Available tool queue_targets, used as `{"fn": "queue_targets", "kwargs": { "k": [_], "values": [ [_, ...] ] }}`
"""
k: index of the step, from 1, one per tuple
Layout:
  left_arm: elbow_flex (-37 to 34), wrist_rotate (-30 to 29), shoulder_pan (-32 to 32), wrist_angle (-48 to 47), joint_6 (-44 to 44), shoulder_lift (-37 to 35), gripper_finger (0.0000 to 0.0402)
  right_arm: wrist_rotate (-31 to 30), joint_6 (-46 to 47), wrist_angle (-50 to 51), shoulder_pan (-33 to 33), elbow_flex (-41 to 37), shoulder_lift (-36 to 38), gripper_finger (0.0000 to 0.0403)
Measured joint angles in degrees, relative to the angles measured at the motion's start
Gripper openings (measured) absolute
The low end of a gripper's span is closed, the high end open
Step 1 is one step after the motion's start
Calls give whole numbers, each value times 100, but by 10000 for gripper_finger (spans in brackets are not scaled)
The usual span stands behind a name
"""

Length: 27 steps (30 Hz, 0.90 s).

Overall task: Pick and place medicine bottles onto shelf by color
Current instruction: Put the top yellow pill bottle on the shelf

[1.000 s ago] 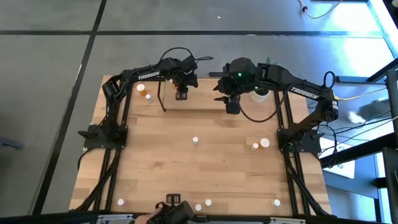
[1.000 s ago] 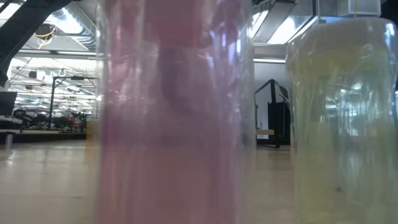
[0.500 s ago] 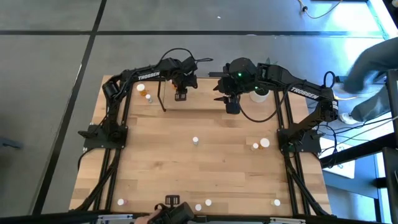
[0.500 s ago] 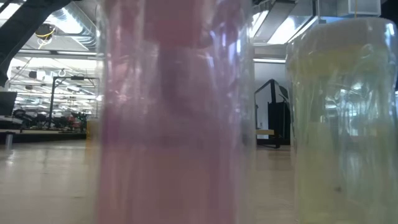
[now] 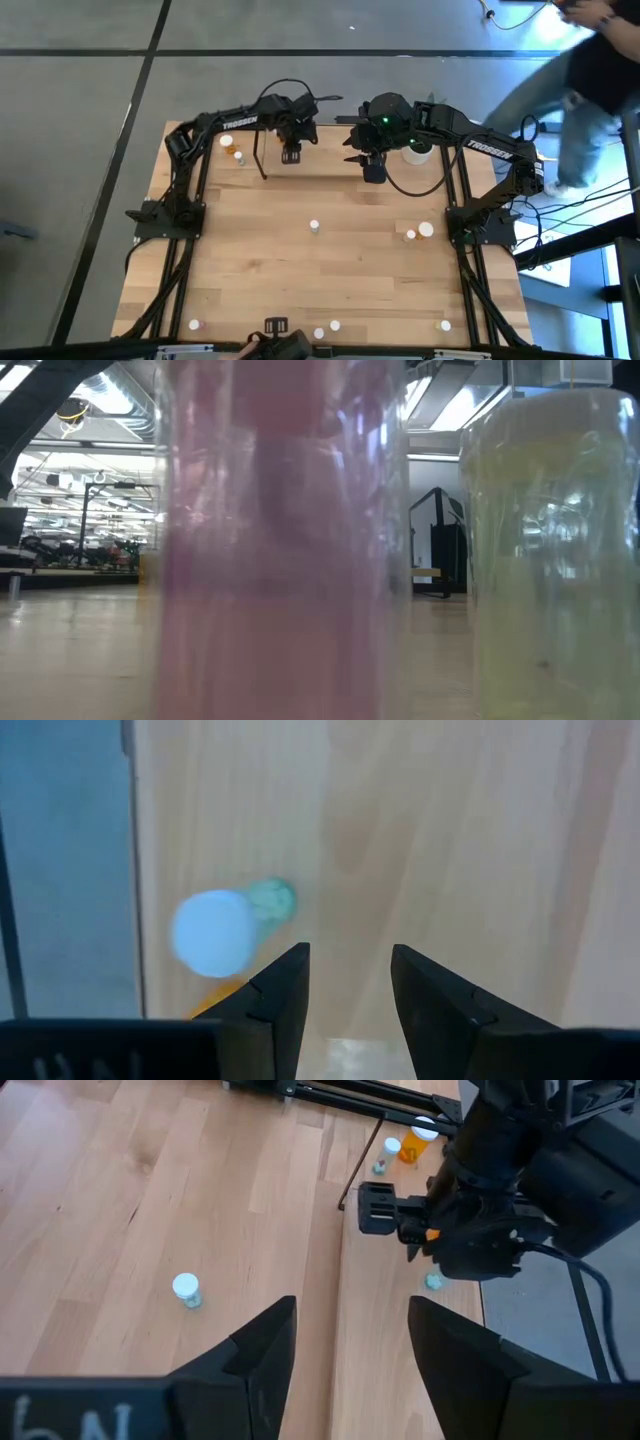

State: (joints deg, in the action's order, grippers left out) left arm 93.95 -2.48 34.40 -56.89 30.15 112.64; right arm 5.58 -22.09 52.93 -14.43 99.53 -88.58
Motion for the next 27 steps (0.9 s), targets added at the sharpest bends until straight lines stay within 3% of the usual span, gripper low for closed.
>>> {"fn": "queue_targets", "kwargs": {
  "k": [11,21,27],
  "values": [
    [0,-89,-305,-335,-612,-132,135,2,-2,2,-1,0,0,195],
    [2,-60,-1000,-1570,-2081,-1280,135,0,0,2,-1,-2,0,195],
    [4,-110,-1568,-1737,-3094,-2152,135,0,-1,0,-1,-2,1,195]
  ]
}}
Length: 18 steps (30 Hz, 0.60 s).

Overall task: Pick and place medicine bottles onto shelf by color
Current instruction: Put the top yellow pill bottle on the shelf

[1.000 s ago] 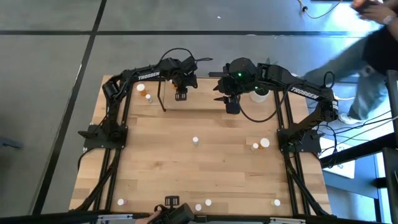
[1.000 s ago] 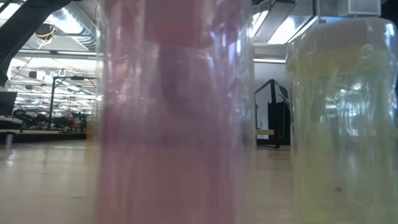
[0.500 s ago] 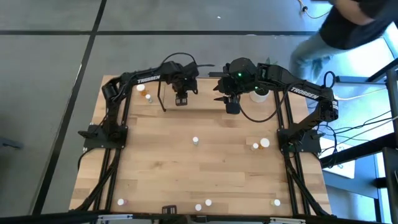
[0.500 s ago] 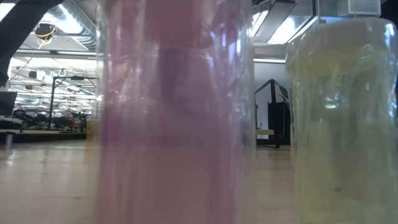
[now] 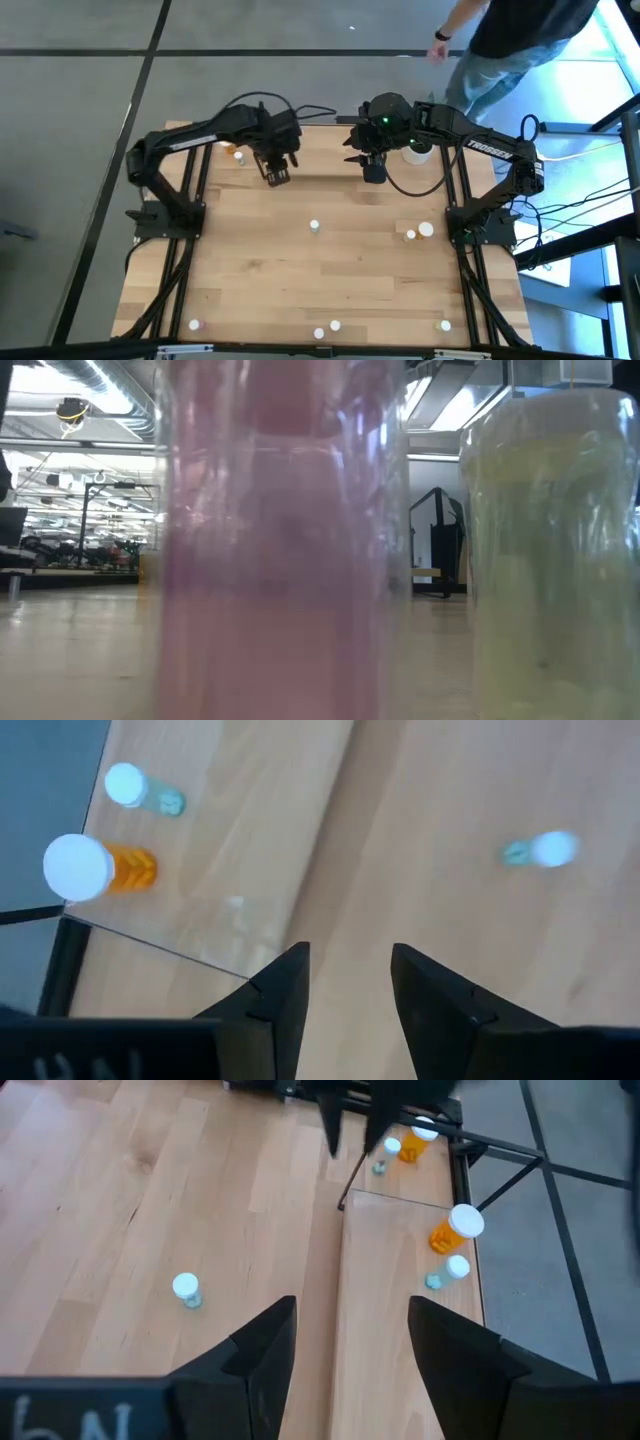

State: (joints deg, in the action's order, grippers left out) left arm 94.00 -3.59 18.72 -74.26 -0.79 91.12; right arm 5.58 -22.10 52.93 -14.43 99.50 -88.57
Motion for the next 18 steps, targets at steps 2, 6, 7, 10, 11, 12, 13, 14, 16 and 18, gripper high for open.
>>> {"fn": "queue_targets", "kwargs": {
  "k": [2,6,7,10,11,12,13,14,16,18],
  "values": [
    [2,-30,-223,-8,-256,-221,135,2,0,0,1,0,0,195],
    [2,-75,-686,-17,-657,-558,135,2,-1,0,0,0,-1,195],
    [2,-133,-795,-34,-699,-603,135,0,-1,-2,2,0,1,195],
    [2,-291,-1130,-198,-933,-695,135,1,0,-2,1,0,1,195],
    [2,-327,-1237,-252,-1006,-722,135,1,0,-3,0,0,0,195],
    [2,-363,-1346,-304,-1098,-753,135,0,1,-4,2,0,1,195],
    [2,-427,-1448,-357,-1179,-765,135,0,0,-4,2,0,0,195],
    [2,-504,-1553,-369,-1265,-770,135,0,-1,-4,2,0,-1,195],
    [2,-633,-1746,-389,-1422,-783,135,2,-1,-14,2,0,-1,195],
    [2,-777,-1923,-400,-1551,-798,135,0,7,-75,0,0,1,195]
  ]
}}
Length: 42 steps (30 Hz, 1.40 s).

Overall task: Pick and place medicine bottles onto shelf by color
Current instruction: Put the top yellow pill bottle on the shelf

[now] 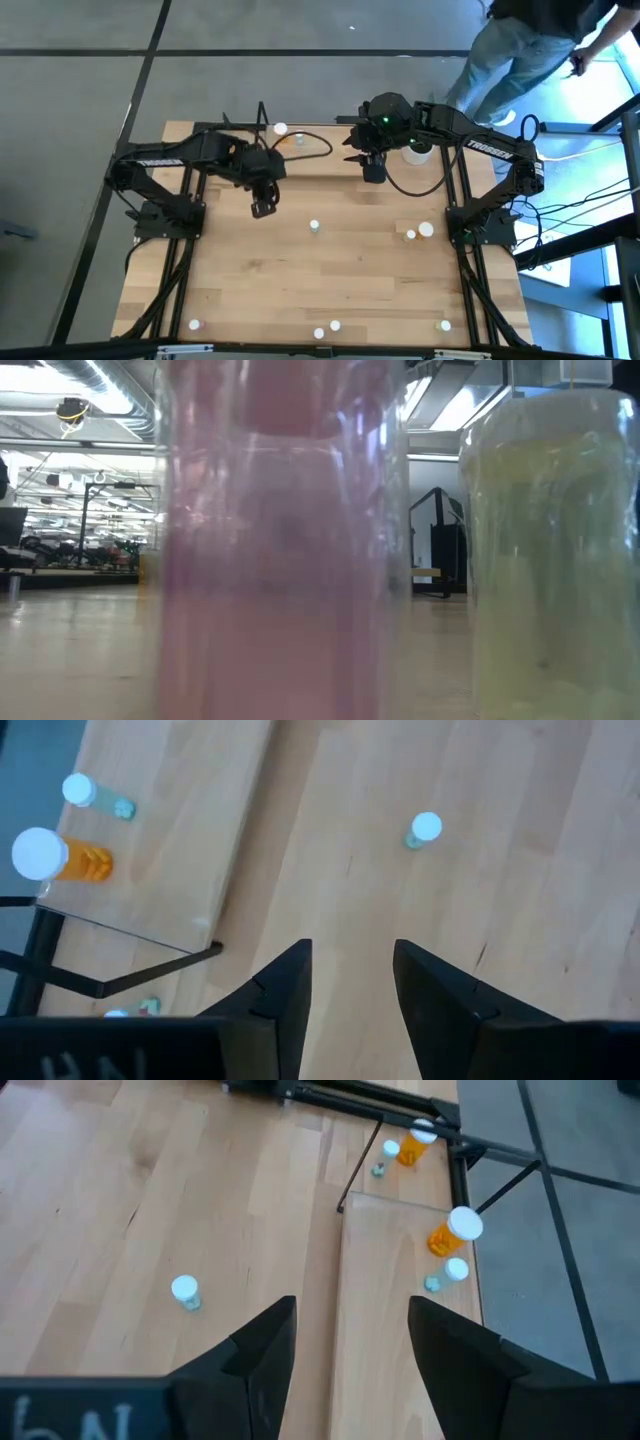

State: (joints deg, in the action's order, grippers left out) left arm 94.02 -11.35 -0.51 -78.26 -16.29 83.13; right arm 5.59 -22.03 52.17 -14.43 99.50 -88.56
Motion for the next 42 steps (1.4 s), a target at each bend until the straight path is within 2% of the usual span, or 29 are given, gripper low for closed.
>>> {"fn": "queue_targets", "kwargs": {
  "k": [7,12,16,20,25,27,31,37,42],
  "values": [
    [0,-404,-407,-39,-202,2,135,26,798,-60,19,0,1,195],
    [-2,-516,-457,-39,-629,2,135,496,1460,89,19,0,0,195],
    [-2,-519,-457,-39,-1068,2,135,1125,1223,667,110,0,1,195],
    [-2,-669,-455,-39,-1521,2,135,1305,826,1227,370,0,11,195],
    [-2,-719,-457,-41,-1969,2,135,1272,359,2015,936,0,16,195],
    [-2,-722,-457,-55,-2107,2,135,1085,374,2364,1187,0,16,195],
    [-2,-735,-526,-70,-2086,2,135,557,965,3121,1631,0,16,195],
    [-2,-933,-670,-70,-2064,4,135,570,1720,3516,2211,0,29,195],
    [-4,-1025,-867,-79,-2063,4,135,547,2238,3498,2366,-250,239,195]
  ]
}}
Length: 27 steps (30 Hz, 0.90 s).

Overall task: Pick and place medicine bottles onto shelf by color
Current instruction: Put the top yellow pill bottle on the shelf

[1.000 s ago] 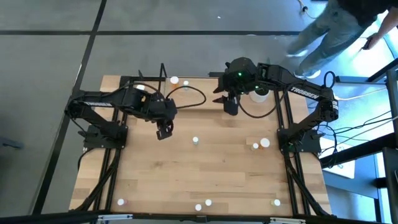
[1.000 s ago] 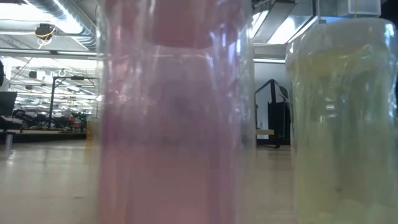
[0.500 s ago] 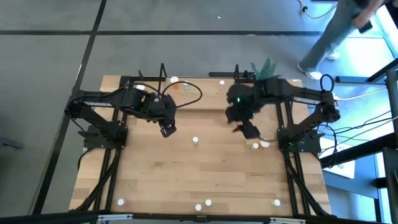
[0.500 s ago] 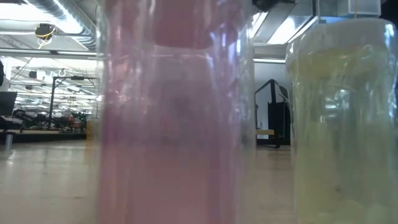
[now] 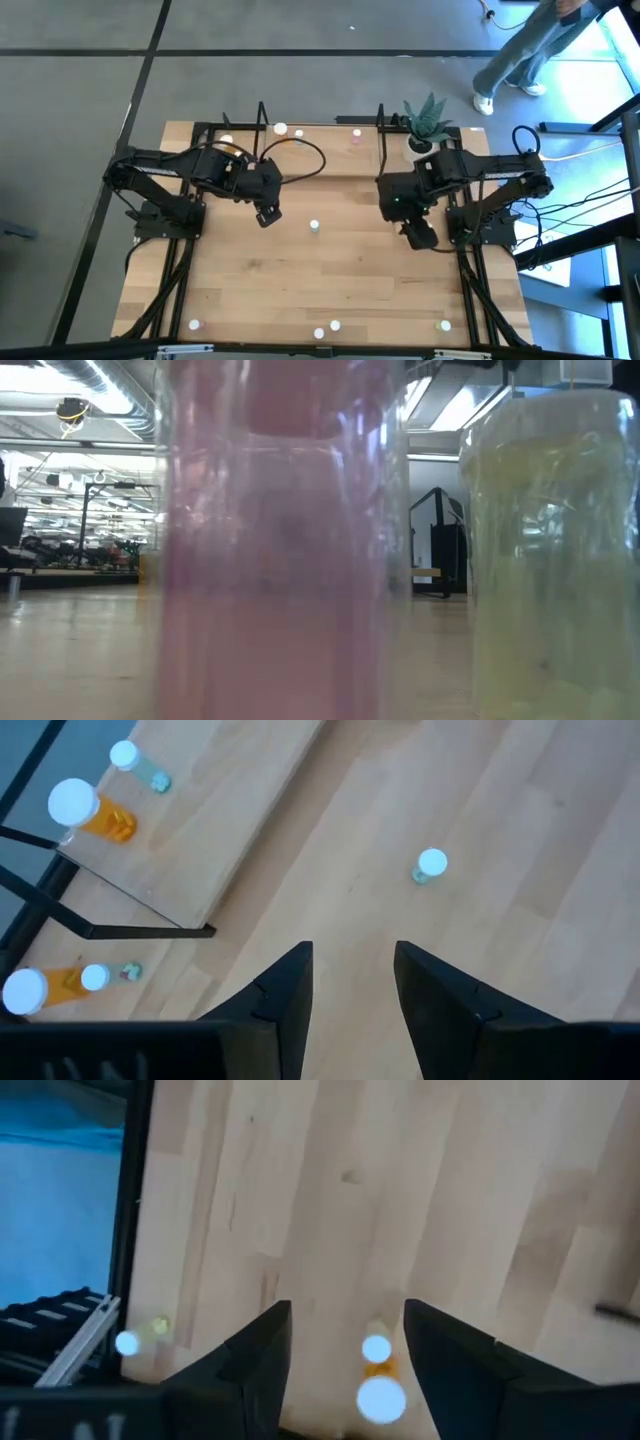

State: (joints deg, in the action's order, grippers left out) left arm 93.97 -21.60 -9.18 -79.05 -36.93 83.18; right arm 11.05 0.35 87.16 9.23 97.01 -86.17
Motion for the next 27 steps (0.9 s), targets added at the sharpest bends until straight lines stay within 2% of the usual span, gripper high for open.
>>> {"fn": "queue_targets", "kwargs": {
  "k": [7,11,18,27],
  "values": [
    [0,-46,-292,4,2,0,135,-96,1044,-809,32,-1454,857,195],
    [0,-44,-407,10,1,0,135,-166,1269,-1260,137,-2090,1156,195],
    [0,-44,-434,27,-7,0,135,-394,1425,-1650,229,-2881,1174,195],
    [0,-44,-434,81,-39,2,135,-392,1251,-1865,227,-3443,1123,195]
  ]
}}
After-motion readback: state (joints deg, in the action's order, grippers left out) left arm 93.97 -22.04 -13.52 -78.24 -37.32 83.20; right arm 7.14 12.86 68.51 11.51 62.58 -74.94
